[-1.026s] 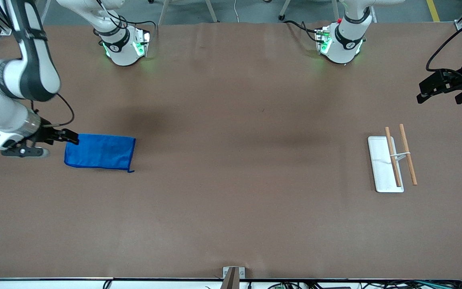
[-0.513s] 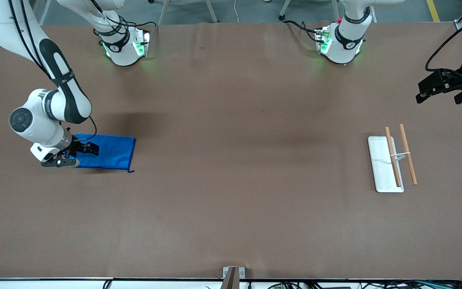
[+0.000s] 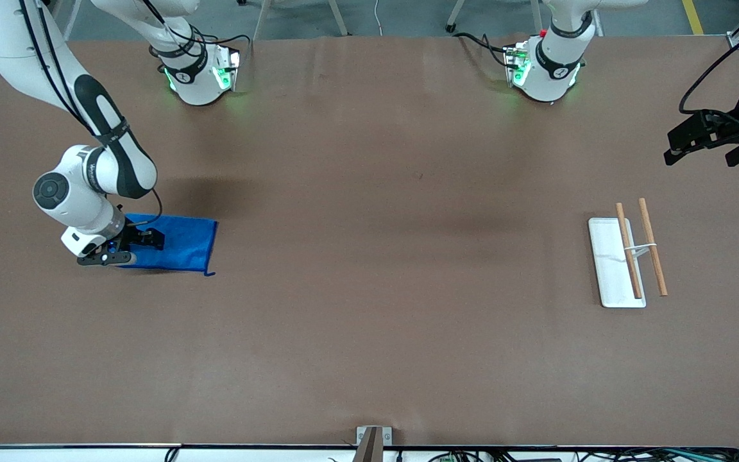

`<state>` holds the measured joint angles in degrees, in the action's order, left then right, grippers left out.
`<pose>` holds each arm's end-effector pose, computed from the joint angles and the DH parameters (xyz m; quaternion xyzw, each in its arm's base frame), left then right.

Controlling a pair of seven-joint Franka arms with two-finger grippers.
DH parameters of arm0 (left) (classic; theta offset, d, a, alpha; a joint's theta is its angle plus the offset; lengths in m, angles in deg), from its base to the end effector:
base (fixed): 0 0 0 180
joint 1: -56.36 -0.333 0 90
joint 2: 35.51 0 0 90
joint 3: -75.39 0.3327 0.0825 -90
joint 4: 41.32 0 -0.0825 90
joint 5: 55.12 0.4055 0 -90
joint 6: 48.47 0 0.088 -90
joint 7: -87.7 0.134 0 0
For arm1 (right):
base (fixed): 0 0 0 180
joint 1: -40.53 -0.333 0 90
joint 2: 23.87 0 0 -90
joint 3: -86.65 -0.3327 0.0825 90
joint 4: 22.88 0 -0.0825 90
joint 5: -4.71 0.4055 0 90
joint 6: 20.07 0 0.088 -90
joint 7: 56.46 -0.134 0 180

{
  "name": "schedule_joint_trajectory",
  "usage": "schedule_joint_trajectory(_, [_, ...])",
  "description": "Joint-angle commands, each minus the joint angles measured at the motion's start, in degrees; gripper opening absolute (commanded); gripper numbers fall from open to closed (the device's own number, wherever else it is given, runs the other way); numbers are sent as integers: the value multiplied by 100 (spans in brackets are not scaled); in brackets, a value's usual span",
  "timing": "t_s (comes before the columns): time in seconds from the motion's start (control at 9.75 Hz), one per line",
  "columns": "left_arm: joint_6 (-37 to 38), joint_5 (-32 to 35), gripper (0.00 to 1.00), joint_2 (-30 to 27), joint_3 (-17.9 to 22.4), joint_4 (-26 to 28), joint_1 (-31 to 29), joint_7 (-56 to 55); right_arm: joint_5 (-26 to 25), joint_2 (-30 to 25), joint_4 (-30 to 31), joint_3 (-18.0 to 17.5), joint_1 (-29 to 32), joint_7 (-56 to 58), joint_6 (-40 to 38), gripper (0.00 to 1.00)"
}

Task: Right arm passes towel to left arm to hang
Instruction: 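Close the right gripper on the towel edge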

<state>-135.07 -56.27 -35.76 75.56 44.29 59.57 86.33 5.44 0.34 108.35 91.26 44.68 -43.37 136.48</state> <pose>0.5685 -0.0330 0.6491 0.9998 -0.0153 0.0104 0.0104 0.5393 -0.0861 0.1366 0.9992 0.0357 0.0076 0.0156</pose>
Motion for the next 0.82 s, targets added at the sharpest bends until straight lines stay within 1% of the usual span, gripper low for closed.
schedule_joint_trajectory(0.0, [3, 106, 100, 51, -8, 123, 31, -13, -56, -127, 157, -48, 60, 105, -10, 37])
schedule_joint_trajectory(0.1, [3, 106, 100, 51, -8, 123, 31, 5, -56, -144, 131, -48, 60, 114, -158, 14])
schedule_joint_trajectory(0.21, [3, 106, 100, 60, -8, 123, 22, 5, -38, -170, 44, -57, 60, 106, -517, 8])
schedule_joint_trajectory(0.31, [3, 106, 100, 60, -8, 114, 22, 5, -21, -205, -192, -48, 60, 114, -929, 1])
schedule_joint_trajectory(0.51, [3, 106, 100, 60, -8, 123, 13, 5, 6, -258, -509, -48, 42, 114, -1467, 1])
schedule_joint_trajectory(0.72, [3, 115, 100, 112, 0, 123, 13, -4, 58, -486, -826, -48, 7, 62, -2081, 1])
